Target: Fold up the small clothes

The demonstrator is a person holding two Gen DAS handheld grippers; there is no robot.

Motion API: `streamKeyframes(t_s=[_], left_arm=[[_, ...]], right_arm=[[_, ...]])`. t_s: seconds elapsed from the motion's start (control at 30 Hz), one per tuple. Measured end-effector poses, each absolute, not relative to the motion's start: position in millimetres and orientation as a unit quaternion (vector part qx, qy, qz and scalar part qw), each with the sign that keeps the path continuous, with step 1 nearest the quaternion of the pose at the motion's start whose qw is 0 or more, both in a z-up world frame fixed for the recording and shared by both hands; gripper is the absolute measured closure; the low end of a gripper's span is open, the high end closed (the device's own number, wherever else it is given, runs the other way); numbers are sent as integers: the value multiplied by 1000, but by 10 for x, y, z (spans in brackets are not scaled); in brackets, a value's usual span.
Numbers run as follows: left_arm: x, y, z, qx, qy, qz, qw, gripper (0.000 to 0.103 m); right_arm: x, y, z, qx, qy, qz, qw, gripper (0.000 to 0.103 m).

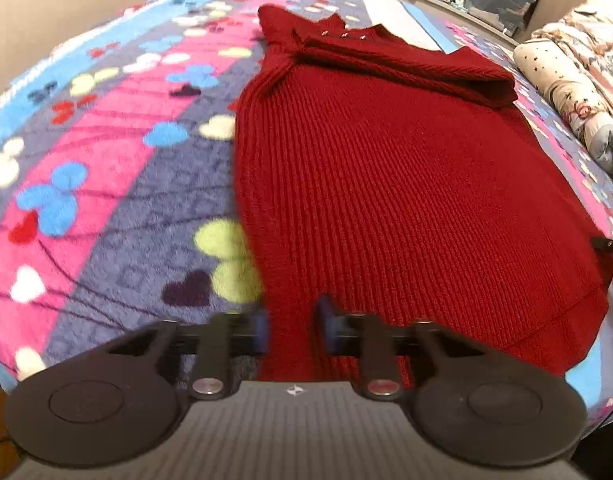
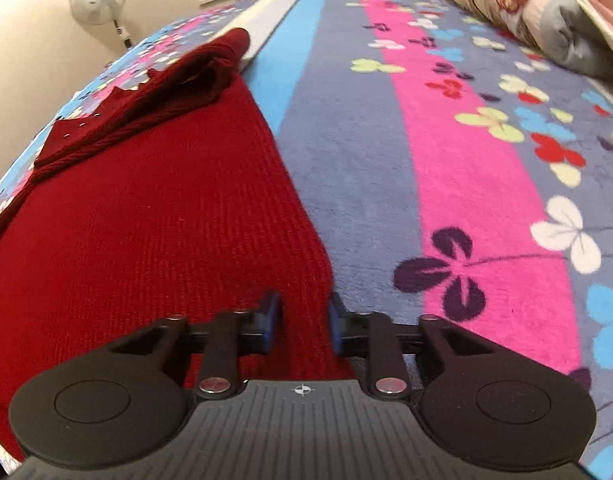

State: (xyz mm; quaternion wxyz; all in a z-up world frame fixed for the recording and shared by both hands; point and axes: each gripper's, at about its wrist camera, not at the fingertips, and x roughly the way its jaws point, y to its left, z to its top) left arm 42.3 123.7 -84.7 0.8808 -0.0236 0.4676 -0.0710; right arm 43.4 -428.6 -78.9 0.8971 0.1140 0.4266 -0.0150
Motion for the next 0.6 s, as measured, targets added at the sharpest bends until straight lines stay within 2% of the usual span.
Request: streamKeyframes(t_s=[0.17, 0.2, 0.23, 0.3, 0.43, 0.6], left_arm=[[219, 1170, -458, -4, 392, -107, 914, 91], [160, 1179, -350, -9, 375, -114, 920, 91], [109, 1207, -246, -19, 362, -121, 924, 92], [17, 1265, -57, -36, 342, -135, 929, 92], [-181, 1357, 210, -45, 318, -147, 935, 93], [-334, 1379, 201, -43, 330, -154, 931, 93]], right_arm=[[295, -4366, -488, 152, 378, -2, 913, 87], [240, -4404, -367, 170, 361, 7, 917, 88], [185, -4422, -246, 184, 347, 15, 920, 95], [30, -4480, 41, 204, 312, 35, 927, 97], [-196, -4476, 386, 196, 281, 71, 937, 98], [-308, -4445, 356, 179, 295, 82, 935, 98]])
